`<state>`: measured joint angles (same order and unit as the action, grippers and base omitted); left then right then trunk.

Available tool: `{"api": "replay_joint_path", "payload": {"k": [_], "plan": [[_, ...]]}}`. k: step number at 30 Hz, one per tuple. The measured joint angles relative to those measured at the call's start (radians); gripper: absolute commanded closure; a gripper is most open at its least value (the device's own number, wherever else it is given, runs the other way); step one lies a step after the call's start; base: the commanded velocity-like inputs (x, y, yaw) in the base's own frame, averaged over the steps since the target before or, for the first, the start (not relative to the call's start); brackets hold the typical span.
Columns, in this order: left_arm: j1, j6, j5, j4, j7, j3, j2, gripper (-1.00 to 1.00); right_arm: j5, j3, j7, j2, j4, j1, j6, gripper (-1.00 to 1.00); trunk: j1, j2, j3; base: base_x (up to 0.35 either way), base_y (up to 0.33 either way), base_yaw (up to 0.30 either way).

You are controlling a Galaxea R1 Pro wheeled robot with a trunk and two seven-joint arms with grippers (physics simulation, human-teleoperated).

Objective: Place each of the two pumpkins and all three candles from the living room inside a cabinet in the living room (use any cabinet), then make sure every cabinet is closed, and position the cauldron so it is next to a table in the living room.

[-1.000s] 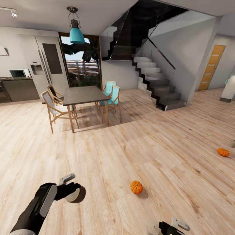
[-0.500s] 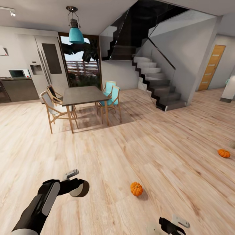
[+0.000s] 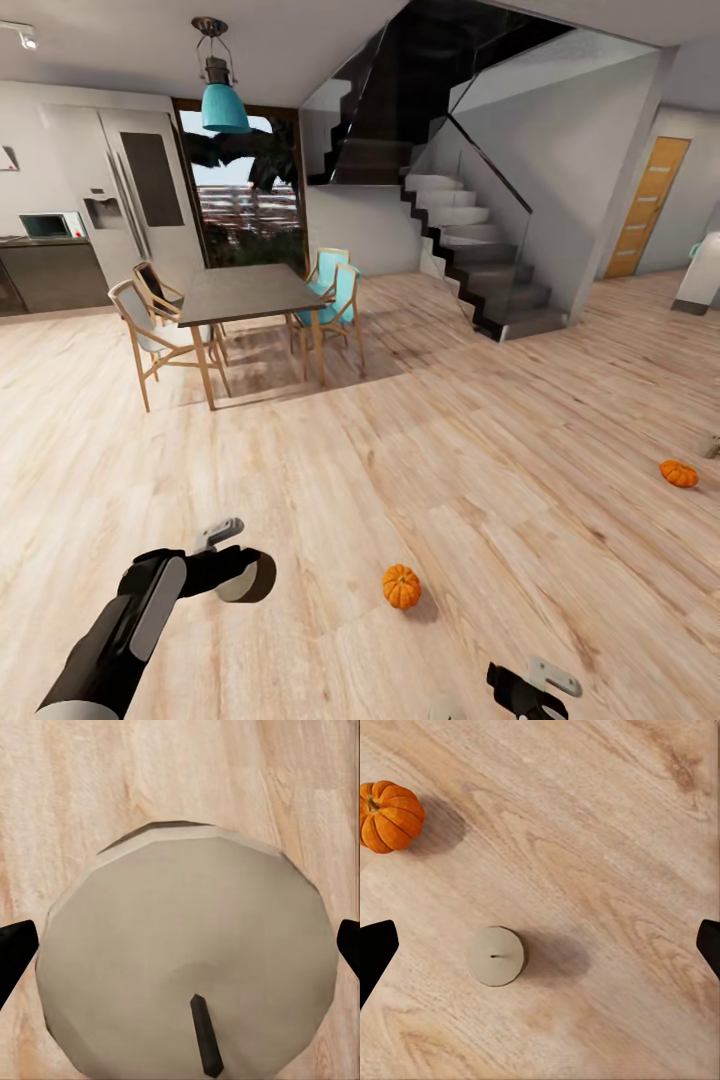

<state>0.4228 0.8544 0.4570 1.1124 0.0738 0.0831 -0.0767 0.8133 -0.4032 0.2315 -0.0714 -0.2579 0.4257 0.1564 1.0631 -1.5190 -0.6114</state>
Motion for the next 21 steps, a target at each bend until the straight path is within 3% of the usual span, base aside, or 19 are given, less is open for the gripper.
{"api": "replay_joint_path", "payload": {"k": [4, 8, 14, 17, 19, 21], "plan": [[0.000, 0.000, -0.004, 0.006, 0.002, -0.002, 0.021, 1.00, 0.003, 0.000, 0.000, 0.000, 0.000, 0.000, 0.007, -1.00, 0.000, 0.000, 0.000, 0.000, -0.010, 0.000], [0.000, 0.002, -0.003, 0.009, 0.001, -0.003, 0.023, 1.00, -0.001, -0.001, 0.000, 0.000, -0.003, 0.000, 0.008, -1.00, 0.000, 0.000, 0.000, 0.000, -0.001, 0.000], [0.000, 0.013, -0.002, 0.011, -0.001, 0.000, 0.021, 1.00, -0.001, -0.001, 0.000, 0.000, -0.011, 0.000, 0.007, -1.00, 0.023, -0.042, -0.019, 0.000, 0.000, 0.000], [0.000, 0.099, 0.002, 0.011, -0.003, 0.004, 0.019, 1.00, -0.003, -0.001, 0.001, -0.001, -0.013, 0.000, 0.003, -1.00, 0.034, -0.063, -0.028, 0.000, 0.000, 0.000], [0.000, 0.115, 0.007, 0.011, -0.004, 0.004, 0.020, 1.00, -0.004, -0.001, -0.003, -0.001, -0.013, 0.000, 0.002, -1.00, 0.042, -0.077, -0.034, 0.000, 0.000, 0.000], [0.000, 0.120, 0.034, 0.011, -0.004, 0.003, 0.019, 1.00, -0.005, -0.002, -0.012, -0.001, -0.014, 0.000, 0.002, -1.00, 0.050, -0.091, -0.041, 0.000, 0.000, 0.000]]}}
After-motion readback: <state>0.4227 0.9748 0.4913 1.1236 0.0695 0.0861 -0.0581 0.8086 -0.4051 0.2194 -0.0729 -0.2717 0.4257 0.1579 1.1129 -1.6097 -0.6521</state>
